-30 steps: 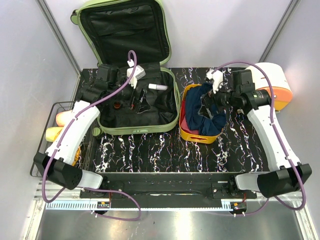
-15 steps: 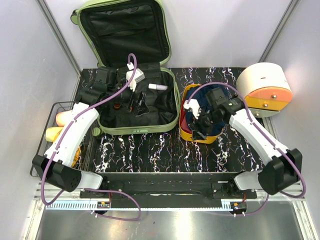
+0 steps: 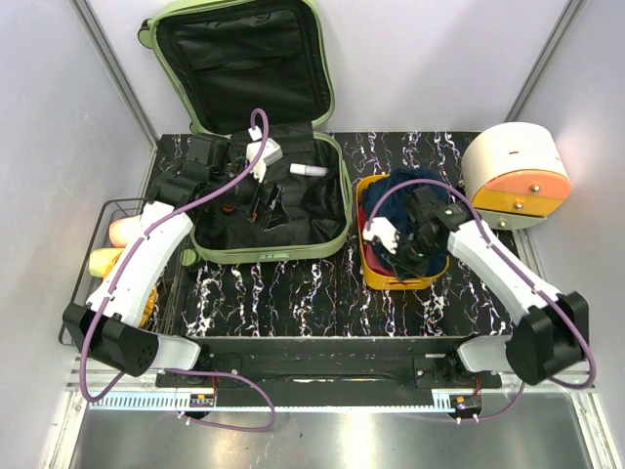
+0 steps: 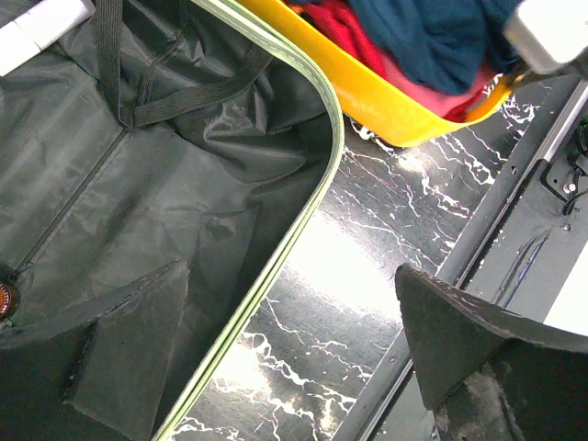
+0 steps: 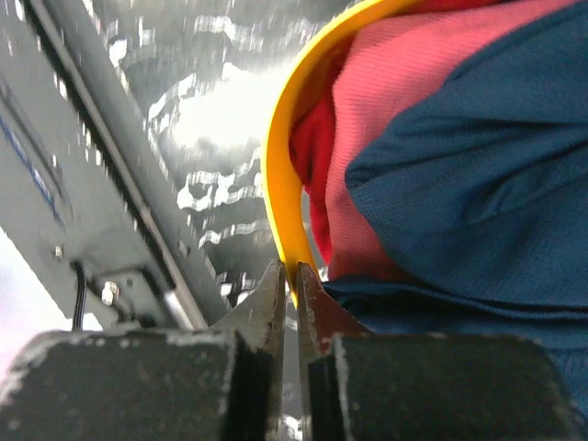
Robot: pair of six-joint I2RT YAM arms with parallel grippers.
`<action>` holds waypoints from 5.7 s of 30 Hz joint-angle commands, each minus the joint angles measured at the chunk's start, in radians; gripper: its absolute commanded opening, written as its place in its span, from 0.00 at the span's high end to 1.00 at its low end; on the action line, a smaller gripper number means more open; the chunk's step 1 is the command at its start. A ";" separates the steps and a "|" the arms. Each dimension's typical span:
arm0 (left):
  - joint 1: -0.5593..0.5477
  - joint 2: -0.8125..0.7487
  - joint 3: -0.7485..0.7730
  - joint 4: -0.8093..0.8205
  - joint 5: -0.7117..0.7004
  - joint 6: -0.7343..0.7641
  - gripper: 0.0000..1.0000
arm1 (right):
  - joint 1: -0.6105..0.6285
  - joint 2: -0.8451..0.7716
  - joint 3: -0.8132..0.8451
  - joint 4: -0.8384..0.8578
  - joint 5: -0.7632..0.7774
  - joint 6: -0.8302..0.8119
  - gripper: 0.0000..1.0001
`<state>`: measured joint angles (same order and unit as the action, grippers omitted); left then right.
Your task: Open, take out, and arrange the luggage
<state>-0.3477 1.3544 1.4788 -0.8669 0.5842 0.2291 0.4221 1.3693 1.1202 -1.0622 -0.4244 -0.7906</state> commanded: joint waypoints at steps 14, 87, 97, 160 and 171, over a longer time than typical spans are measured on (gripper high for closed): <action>0.007 -0.044 -0.002 0.009 -0.003 0.035 0.01 | -0.244 -0.020 0.437 -0.463 -0.221 0.041 0.33; 0.016 -0.097 0.020 -0.029 -0.067 0.061 0.01 | -0.333 -0.256 -0.122 -0.412 0.475 -0.201 0.23; 0.015 -0.063 0.038 -0.037 -0.040 0.055 0.01 | -0.304 -0.089 0.420 -0.570 0.155 -0.078 0.16; 0.035 0.098 0.141 0.150 -0.024 0.041 0.01 | -0.879 0.566 1.364 -0.219 0.128 0.542 0.04; 0.036 0.230 0.241 0.091 -0.014 0.059 0.01 | -0.910 0.763 1.443 -0.275 0.214 0.482 0.00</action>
<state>-0.3164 1.5669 1.6573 -0.7906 0.5503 0.2703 -0.4664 2.0914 2.5195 -1.2896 -0.2245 -0.2916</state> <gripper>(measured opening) 0.988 0.993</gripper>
